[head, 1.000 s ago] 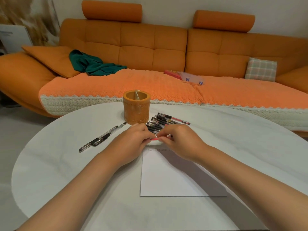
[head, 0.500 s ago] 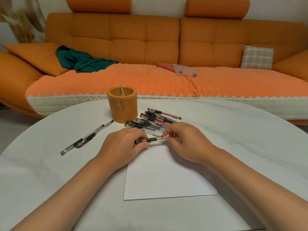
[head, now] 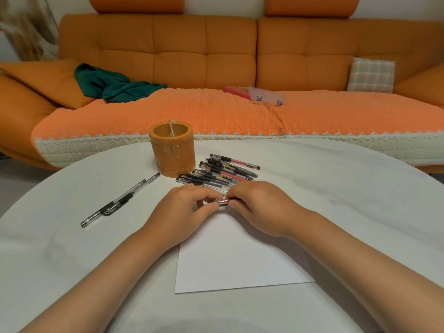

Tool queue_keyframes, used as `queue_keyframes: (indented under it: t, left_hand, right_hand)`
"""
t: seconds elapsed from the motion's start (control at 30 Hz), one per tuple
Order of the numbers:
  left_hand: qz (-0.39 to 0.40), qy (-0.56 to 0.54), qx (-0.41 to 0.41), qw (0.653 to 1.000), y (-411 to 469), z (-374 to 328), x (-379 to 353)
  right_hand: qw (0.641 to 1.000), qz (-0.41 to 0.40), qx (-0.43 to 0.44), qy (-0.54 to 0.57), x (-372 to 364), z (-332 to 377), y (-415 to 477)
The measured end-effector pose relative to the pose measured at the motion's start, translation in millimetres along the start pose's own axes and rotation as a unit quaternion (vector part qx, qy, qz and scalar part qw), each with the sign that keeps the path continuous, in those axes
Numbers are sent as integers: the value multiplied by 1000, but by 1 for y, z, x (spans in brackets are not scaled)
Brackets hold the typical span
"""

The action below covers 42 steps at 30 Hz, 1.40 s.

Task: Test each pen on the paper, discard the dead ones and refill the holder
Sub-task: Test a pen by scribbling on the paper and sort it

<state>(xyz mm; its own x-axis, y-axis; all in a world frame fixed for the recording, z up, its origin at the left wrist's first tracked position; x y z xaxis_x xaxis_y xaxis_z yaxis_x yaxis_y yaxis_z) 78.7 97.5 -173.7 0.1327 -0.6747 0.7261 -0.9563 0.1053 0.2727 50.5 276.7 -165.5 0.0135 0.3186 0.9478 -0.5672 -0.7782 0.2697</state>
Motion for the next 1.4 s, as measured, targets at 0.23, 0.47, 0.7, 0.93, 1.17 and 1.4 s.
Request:
queue_keyframes:
  t: [0.23,0.47,0.7,0.93,1.17,1.4]
  left_hand:
    - [-22,-32,5,999,-6,-1,-3]
    - [-18,-50,5,999,-5,-4,-2]
    - [4,-66,25,997,-2,-4,3]
    - [8,-3,65,998,4,11,16]
    - [54,62,74,994,7,25,14]
    - [57,100,67,991,8,31,7]
  right_hand:
    - [1000,14,-8,-4,-1,6,2]
    - [999,-2,-1,-51,0,8,2]
    - [999,-6,-21,-41,2,7,2]
    - [991,5,-92,102,2,-8,-1]
    - [836,-163,-200,484,-5,-26,5]
    - [833,-150,-180,502,-11,-20,4]
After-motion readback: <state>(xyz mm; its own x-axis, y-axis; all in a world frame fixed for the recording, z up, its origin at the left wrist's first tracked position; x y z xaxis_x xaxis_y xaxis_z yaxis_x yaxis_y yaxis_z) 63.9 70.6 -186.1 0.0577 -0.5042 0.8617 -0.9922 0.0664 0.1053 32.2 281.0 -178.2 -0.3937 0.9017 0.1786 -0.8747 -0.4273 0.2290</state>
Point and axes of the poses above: each hand's wrist, its own y-axis towards the middle knuckle, its own x-axis out of the back of the hand, z = x × y, the point moved 4 cm from there along y, towards the middle knuckle, and after that the axes turned 10 degrees about x, right-handed, at the moved point
